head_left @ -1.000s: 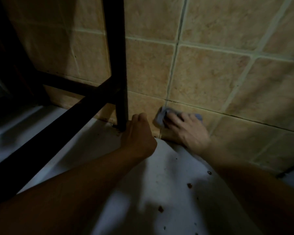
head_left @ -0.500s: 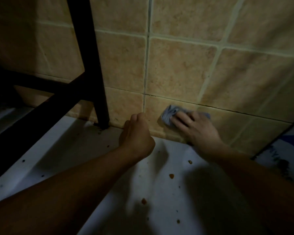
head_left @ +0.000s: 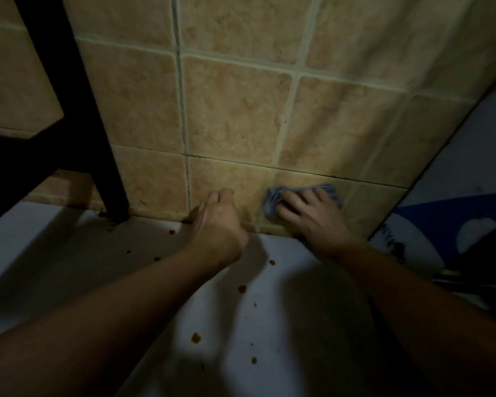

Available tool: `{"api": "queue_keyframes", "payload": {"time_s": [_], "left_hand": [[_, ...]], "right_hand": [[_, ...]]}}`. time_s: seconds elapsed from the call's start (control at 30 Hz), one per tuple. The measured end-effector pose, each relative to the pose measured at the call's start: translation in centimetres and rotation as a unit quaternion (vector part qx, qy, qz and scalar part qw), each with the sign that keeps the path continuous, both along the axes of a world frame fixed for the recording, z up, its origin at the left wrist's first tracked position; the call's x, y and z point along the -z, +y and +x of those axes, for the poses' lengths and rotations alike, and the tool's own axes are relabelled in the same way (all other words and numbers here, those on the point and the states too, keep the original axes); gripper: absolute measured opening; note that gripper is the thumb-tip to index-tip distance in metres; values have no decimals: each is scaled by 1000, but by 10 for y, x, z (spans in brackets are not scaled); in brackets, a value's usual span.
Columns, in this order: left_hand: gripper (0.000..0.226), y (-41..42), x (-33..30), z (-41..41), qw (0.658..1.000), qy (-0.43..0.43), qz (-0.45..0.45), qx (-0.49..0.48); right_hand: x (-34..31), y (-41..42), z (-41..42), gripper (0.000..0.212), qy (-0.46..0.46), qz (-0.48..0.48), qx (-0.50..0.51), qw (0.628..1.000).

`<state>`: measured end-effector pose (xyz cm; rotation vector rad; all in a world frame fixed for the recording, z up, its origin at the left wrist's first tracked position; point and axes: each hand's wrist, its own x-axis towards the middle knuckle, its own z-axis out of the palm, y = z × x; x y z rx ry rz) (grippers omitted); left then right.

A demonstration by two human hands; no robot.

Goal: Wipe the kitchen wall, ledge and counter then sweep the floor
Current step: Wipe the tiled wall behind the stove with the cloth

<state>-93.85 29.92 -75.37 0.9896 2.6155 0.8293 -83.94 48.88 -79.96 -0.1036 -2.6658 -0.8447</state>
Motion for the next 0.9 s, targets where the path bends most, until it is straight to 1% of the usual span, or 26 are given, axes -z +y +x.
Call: {"api": "queue_keyframes", "payload": {"time_s": [0.13,0.2,0.23,0.27,0.33,0.37,0.4,0.47,0.53,0.57,0.67,0.7,0.8,0.9], "left_hand": [[76,7,-1,4,1000,5,-2,11],[75,14,-1,6,1000,4,2,16],[74,17,-2,8,1000,2,3,19],[74,21,-2,10,1000,1,3,22],[72,25,-3,15,999,0,2,32],[70,27,-3,17,999,3,4,36],[69,28,-4,17,999,9,8,40],[66,29,-5,18,999,9,12,43],[64,30,-5,19,999,9,16,45],[63,31,-5,19,999,10,16,46],[63,38,-6,22,999,11,20,50],[65,41,-6,24,998,9,20,53],[68,46,-3,31,998,2,16,61],[72,46,3,36,998,6,8,64]], "right_hand": [[-40,13,15,80,124,-45,63,989],[-41,15,18,81,160,-67,88,981],[-38,13,19,77,167,-75,96,978],[-32,13,21,73,153,-82,107,979],[-10,15,25,66,52,-117,150,980],[0,17,28,65,20,-111,151,982],[10,21,31,65,7,-93,132,987],[26,27,35,59,9,-77,96,992],[29,29,39,55,32,-78,70,994],[24,26,40,56,56,-91,77,991],[-2,30,41,57,195,-120,124,965],[-7,33,40,56,224,-121,132,958],[0,38,39,55,253,-103,135,952],[27,38,42,54,224,-84,139,961]]}}
